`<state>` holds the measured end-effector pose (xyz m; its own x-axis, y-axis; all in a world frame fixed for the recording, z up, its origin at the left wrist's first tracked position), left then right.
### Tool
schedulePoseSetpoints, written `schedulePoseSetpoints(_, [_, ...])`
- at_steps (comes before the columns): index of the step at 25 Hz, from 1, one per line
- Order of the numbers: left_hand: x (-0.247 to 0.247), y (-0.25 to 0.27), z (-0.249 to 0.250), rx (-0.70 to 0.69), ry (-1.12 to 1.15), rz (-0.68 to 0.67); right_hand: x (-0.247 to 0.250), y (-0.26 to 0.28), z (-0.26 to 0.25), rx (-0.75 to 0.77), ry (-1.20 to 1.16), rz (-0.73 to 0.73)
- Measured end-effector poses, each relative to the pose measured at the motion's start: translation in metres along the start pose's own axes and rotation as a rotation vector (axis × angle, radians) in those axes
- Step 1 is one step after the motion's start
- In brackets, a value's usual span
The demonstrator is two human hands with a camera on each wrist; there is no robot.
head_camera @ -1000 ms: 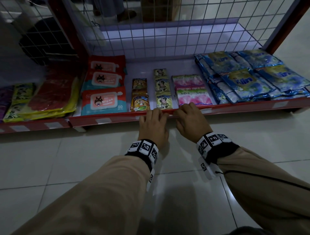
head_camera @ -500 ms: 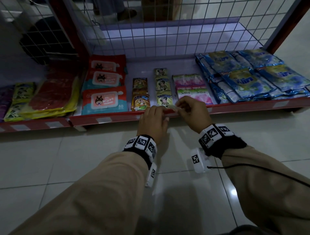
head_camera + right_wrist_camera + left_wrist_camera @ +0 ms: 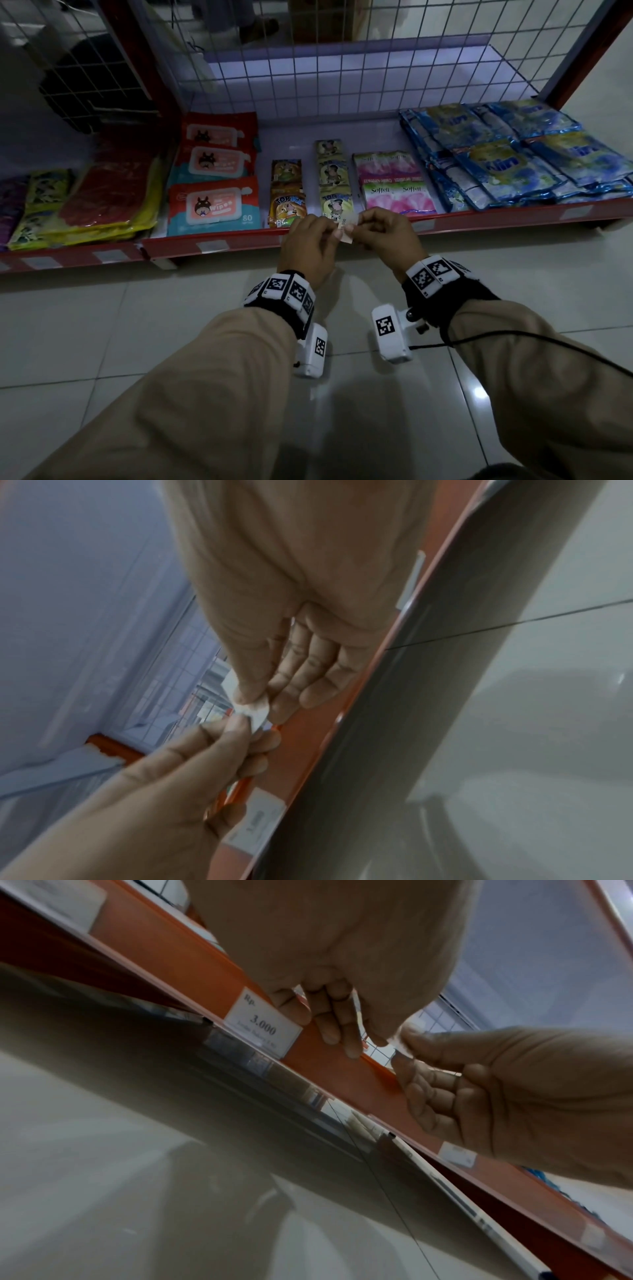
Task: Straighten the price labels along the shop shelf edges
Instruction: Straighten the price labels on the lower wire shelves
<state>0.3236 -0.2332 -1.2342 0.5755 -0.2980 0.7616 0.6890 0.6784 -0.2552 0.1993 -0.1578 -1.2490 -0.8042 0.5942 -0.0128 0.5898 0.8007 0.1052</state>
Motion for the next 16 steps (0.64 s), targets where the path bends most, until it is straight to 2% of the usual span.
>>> schedulePoseSetpoints(6, [0.001, -0.002, 0.002, -0.016, -0.079, -0.048, 0.010, -0.002, -0.012, 0.047, 0.016, 0.025])
schedulePoseSetpoints(8, [0.002, -0.003, 0.002, -0.041, -0.117, -0.083, 0.009, -0.003, -0.023, 0.135, 0.148, 0.003])
schedulePoseSetpoints(11, [0.001, -0.004, 0.005, -0.089, -0.191, -0.157, -0.006, -0.001, -0.042, 0.313, 0.563, -0.178])
schedulePoseSetpoints(13, [0.000, -0.006, 0.006, -0.122, -0.264, -0.197, -0.011, -0.002, -0.047, 0.358, 0.763, -0.245])
schedulePoseSetpoints(16, [0.002, -0.008, 0.005, -0.165, -0.310, -0.230, -0.001, -0.004, -0.046, 0.334, 0.763, -0.187])
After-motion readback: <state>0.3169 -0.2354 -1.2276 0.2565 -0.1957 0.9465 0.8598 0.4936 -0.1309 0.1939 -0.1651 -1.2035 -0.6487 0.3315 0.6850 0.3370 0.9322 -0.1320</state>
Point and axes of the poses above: each hand's wrist, its own y-axis away from the middle knuckle, its own x-axis out of the back of the hand, z = x × y, the point moved 7 cm from there along -y, towards the middle knuckle, and after that the axes turned 3 degrees about -y, right-handed, at the moved point
